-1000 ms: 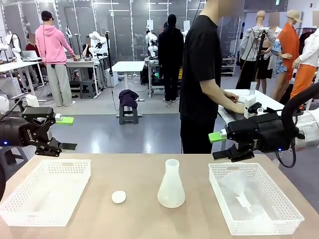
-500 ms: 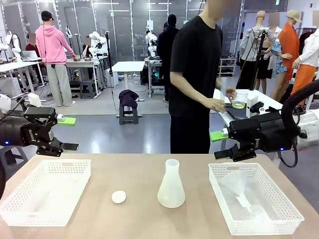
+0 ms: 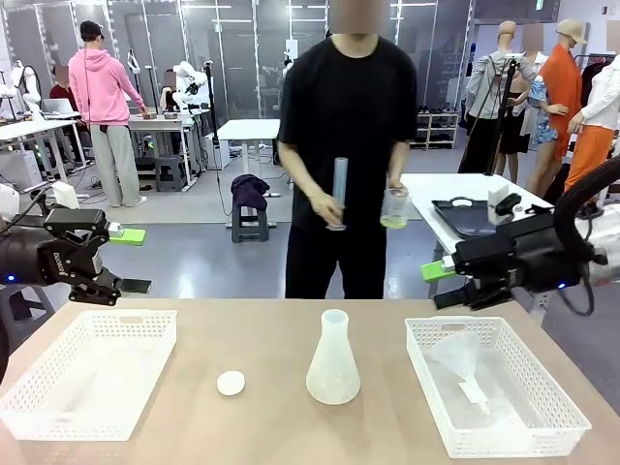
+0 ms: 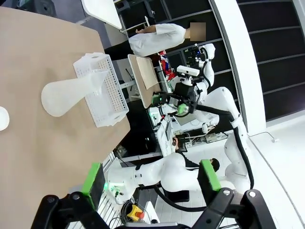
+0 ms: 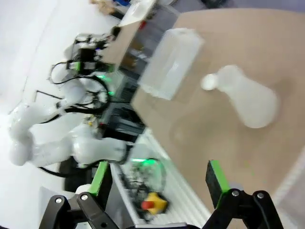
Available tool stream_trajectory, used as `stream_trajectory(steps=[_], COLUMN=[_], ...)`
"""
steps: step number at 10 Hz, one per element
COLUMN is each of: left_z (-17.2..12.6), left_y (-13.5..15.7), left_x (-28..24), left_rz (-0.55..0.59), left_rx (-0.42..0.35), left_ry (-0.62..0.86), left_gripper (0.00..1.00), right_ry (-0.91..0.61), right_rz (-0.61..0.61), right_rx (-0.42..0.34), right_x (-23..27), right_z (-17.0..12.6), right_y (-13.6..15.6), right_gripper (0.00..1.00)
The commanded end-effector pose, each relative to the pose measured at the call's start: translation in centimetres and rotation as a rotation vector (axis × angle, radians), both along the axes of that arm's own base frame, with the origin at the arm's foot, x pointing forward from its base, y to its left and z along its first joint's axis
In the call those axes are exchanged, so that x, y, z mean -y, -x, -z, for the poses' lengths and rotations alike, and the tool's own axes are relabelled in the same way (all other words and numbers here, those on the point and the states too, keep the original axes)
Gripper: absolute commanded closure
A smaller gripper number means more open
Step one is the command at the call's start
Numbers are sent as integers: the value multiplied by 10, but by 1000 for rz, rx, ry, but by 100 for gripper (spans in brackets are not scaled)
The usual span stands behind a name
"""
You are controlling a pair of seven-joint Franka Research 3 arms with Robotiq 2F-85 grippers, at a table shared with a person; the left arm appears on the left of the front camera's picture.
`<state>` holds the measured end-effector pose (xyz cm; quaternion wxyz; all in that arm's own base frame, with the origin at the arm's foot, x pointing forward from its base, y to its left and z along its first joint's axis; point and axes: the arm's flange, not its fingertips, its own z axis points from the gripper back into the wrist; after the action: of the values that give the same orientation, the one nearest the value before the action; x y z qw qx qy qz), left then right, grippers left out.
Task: Prepare the solutions needed for the experiment.
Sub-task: Pick up the Plastic Funnel and insert it into the Big flask.
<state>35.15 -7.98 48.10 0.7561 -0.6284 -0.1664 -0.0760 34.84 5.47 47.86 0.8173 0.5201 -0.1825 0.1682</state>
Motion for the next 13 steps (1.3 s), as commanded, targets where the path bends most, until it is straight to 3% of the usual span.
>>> stream_trajectory(steps=[1, 4, 6, 7, 9, 11, 13], left_z=[-1, -1, -1, -1, -1, -1, -1], left_y=[0, 0, 0, 0, 0, 0, 0], left_x=[3, 3, 3, 3, 3, 3, 3], left_rz=[-1, -1, -1, -1, -1, -1, -1], left_rx=[-11, -11, -11, -11, -11, -11, -11], left_ry=[28, 28, 28, 28, 28, 28, 28], left_gripper=[0, 0, 0, 0, 0, 0, 0], right_ry=[251, 507, 714, 808, 954, 1006, 987], right_rz=[47, -110, -351, -441, -596, -781, -703], right_rx=[172, 428, 626, 672, 672, 605, 613], right_x=[28, 22, 9, 4, 0, -1, -3], right_z=[-13, -46, -58, -61, -60, -56, -52], right_y=[-44, -103, -129, -138, -150, -151, -147], right_gripper=[0, 0, 0, 0, 0, 0, 0])
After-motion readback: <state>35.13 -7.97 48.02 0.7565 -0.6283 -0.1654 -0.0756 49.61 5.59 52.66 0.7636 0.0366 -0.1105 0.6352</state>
